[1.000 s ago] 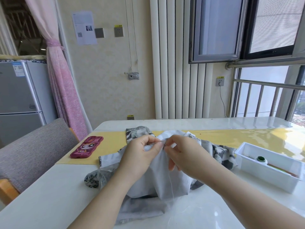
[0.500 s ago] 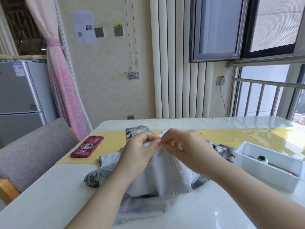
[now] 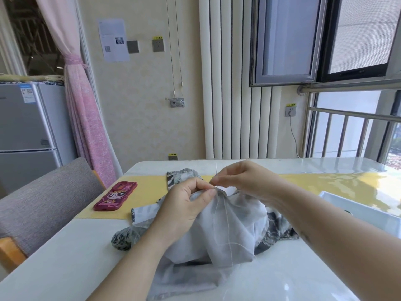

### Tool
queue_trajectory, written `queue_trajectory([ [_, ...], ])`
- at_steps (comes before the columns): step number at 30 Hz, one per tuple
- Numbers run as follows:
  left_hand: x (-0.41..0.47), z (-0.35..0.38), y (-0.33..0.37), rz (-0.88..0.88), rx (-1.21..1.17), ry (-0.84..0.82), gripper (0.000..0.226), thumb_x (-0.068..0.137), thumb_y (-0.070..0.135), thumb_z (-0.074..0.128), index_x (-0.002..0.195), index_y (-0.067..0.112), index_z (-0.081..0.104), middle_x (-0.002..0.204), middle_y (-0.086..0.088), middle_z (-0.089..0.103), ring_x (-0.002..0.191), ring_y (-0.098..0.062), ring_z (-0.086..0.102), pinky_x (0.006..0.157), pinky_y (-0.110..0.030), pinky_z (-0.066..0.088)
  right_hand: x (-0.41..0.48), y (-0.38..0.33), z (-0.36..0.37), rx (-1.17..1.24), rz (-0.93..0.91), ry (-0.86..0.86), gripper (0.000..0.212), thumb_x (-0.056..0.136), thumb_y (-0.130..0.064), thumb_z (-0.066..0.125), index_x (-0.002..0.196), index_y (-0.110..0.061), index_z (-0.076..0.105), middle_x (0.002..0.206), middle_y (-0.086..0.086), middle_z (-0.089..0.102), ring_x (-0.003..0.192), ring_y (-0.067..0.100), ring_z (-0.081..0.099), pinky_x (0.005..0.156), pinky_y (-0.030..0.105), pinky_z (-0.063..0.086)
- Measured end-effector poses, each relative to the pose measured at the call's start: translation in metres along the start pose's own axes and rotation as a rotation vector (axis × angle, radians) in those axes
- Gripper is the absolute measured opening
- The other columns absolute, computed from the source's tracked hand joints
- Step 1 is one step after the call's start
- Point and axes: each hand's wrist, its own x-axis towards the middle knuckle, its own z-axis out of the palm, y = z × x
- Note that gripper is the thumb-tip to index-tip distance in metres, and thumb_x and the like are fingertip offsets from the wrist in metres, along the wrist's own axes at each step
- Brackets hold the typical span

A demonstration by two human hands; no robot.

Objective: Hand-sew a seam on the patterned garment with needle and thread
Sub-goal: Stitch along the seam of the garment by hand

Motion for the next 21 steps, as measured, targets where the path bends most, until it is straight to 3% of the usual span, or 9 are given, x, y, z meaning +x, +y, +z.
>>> queue_trajectory([
  [4, 0.000, -0.005, -0.003, -0.018, -0.015, -0.011, 0.015, 0.089, 0.013, 0.063, 0.078, 0.020, 0.067, 0.074, 0.014, 0.065, 0.071, -0.003, 0.055, 0.068, -0.009, 0.041, 0.005, -0.009, -0.001, 0.813, 0.062, 0.040, 0.019, 0.098, -0.014, 0.049, 0.082, -0.006, 0.056, 0.071, 0.004, 0.067, 0.046, 0.011, 0.054, 0.043, 0.017, 0.042],
  [6, 0.000, -0.006, -0.005, -0.019, -0.030, -0.019, 0.014, 0.090, 0.012, 0.061, 0.079, 0.018, 0.066, 0.074, 0.016, 0.065, 0.073, 0.000, 0.057, 0.071, -0.009, 0.041, 0.006, -0.012, -0.004, 1.083, 0.023, 0.067, 0.023, 0.101, -0.013, 0.040, 0.083, -0.005, 0.050, 0.078, 0.010, 0.068, 0.065, 0.023, 0.070, 0.057, 0.029, 0.058],
  [8, 0.001, -0.005, -0.006, -0.030, -0.041, -0.014, 0.013, 0.091, 0.011, 0.060, 0.080, 0.017, 0.065, 0.071, 0.018, 0.063, 0.070, 0.002, 0.055, 0.069, -0.009, 0.041, 0.009, -0.009, -0.003, 0.670, -0.142, 0.132, 0.019, 0.101, -0.017, 0.041, 0.087, -0.008, 0.049, 0.081, 0.002, 0.071, 0.080, 0.025, 0.069, 0.077, 0.047, 0.057],
  [11, 0.003, -0.005, -0.006, -0.047, -0.049, -0.003, 0.013, 0.092, 0.012, 0.058, 0.080, 0.016, 0.063, 0.069, 0.018, 0.061, 0.067, 0.001, 0.052, 0.063, -0.009, 0.040, 0.016, 0.008, -0.003, -0.538, -0.402, 0.188, 0.015, 0.100, -0.021, 0.040, 0.087, -0.014, 0.043, 0.074, -0.009, 0.068, 0.066, 0.003, 0.053, 0.097, 0.045, 0.039],
  [13, 0.004, -0.006, -0.006, -0.055, -0.056, 0.002, 0.012, 0.092, 0.016, 0.061, 0.081, 0.017, 0.063, 0.069, 0.019, 0.061, 0.068, 0.001, 0.052, 0.064, -0.010, 0.040, 0.021, 0.015, -0.012, -0.748, -0.380, 0.157, 0.014, 0.100, -0.022, 0.039, 0.087, -0.017, 0.042, 0.061, -0.008, 0.055, 0.066, 0.006, 0.049, 0.107, 0.038, 0.028],
  [15, 0.004, -0.006, -0.007, -0.059, -0.072, -0.002, 0.010, 0.086, 0.027, 0.064, 0.081, 0.019, 0.063, 0.070, 0.020, 0.062, 0.069, 0.001, 0.053, 0.067, -0.011, 0.040, 0.019, 0.011, -0.023, -0.411, -0.225, 0.095, 0.015, 0.100, -0.020, 0.042, 0.087, -0.013, 0.047, 0.054, -0.006, 0.046, 0.050, 0.006, 0.044, 0.078, 0.025, 0.043],
  [17, 0.004, -0.006, -0.009, -0.059, -0.085, -0.012, 0.012, 0.080, 0.031, 0.062, 0.081, 0.019, 0.064, 0.071, 0.018, 0.063, 0.071, 0.000, 0.054, 0.068, -0.012, 0.041, 0.014, 0.002, -0.026, 0.325, -0.073, -0.043, 0.017, 0.101, -0.013, 0.039, 0.087, -0.008, 0.048, 0.047, -0.003, 0.037, 0.044, 0.011, 0.046, 0.061, 0.028, 0.045],
  [19, 0.005, -0.005, -0.010, -0.059, -0.095, -0.022, 0.008, 0.084, 0.026, 0.064, 0.081, 0.019, 0.064, 0.072, 0.018, 0.063, 0.072, -0.001, 0.055, 0.068, -0.011, 0.041, 0.011, -0.007, -0.025, 0.863, -0.087, -0.110, 0.023, 0.102, -0.011, 0.032, 0.084, -0.009, 0.046, 0.045, -0.001, 0.045, 0.059, 0.017, 0.065, 0.076, 0.032, 0.051],
  [21, 0.006, -0.003, -0.010, -0.060, -0.091, -0.016, 0.008, 0.088, 0.023, 0.064, 0.082, 0.018, 0.064, 0.073, 0.018, 0.063, 0.073, -0.001, 0.055, 0.068, -0.010, 0.041, 0.014, -0.011, -0.021, 1.014, -0.176, -0.027, 0.025, 0.102, -0.013, 0.032, 0.082, -0.012, 0.046, 0.059, 0.001, 0.066, 0.079, 0.015, 0.070, 0.089, 0.034, 0.047],
])
